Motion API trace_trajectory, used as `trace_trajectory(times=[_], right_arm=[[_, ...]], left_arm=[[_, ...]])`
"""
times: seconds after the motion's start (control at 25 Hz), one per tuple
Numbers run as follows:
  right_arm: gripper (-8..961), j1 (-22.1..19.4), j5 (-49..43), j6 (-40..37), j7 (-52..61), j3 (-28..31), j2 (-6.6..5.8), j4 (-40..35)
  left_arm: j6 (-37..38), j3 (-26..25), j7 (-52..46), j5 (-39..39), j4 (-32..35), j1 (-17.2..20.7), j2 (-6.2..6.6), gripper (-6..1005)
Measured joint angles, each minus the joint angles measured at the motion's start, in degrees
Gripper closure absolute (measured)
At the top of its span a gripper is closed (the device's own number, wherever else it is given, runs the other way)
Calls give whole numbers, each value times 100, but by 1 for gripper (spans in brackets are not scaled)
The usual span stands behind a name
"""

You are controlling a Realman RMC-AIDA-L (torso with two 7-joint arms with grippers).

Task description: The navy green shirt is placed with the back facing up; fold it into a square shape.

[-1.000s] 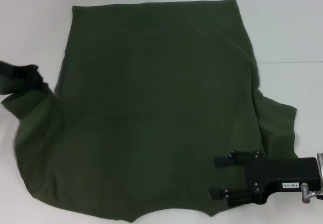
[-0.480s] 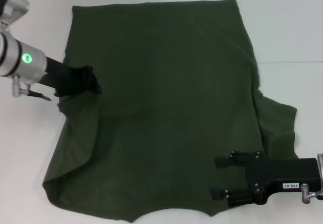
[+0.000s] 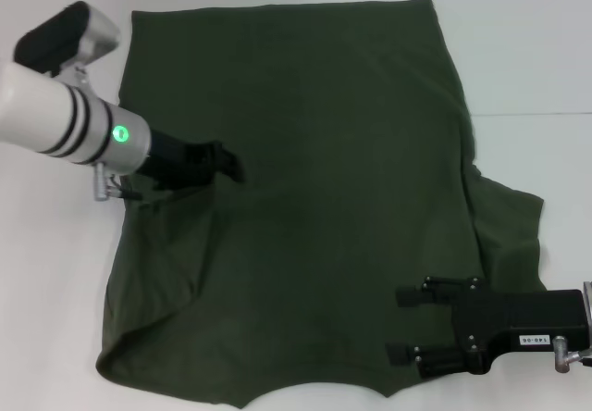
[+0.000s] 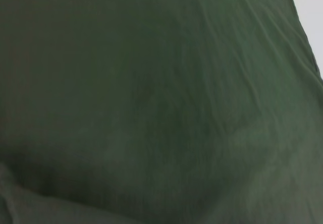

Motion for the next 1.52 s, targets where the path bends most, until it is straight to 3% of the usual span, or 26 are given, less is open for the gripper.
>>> trace_trajectory(times=[0.12,0.36,0.68,0.8,0.96,1.24,1.52], right_arm=[[44,0,0,8,7,-2,0,1],[44,1,0,16,13,-24,6,20],[44,-18,-9,25,16,-28,-10,79],[44,-32,-10,28,17,-27,-10,80],[45,-44,-9,28,17,-23,-10,89],[45,-44,-9,28,32,-30,-9,101],[45,15,-131,103,51,-28,-10,124]], left_arm=[[-241,454,-12,7,-1,-56,-113,466],[-424,881,27,0,133,-202,-328,255],[-761,1244,48,9,223,-339,-482,146],[-754,1346,48,5,362,-226,-471,119],[-728,1167,66,-365,640,259,-395,119],[-711,1134,384,-1688,673,1162,-107,119],[-753,520,1112,-2199,635,1568,-128,119]])
